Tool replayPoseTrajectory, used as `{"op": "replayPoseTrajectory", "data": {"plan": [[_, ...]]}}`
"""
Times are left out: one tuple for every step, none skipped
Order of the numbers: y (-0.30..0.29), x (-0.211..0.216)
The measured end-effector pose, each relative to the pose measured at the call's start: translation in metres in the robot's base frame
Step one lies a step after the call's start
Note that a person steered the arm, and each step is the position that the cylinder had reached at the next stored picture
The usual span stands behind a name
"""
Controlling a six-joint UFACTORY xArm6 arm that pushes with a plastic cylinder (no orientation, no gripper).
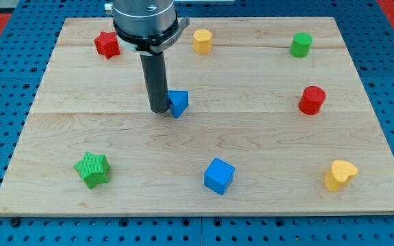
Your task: Move the arm away from the blue triangle
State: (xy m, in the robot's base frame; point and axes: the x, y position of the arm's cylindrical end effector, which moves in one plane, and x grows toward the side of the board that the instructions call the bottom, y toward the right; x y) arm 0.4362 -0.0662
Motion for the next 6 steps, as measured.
{"op": "replayPoseTrajectory", "data": {"plan": [[-0.047, -0.017], [-0.047, -0.017], [-0.100, -0.042], [-0.119, -0.045], [-0.158, -0.053], [-0.195, -0.065]]}}
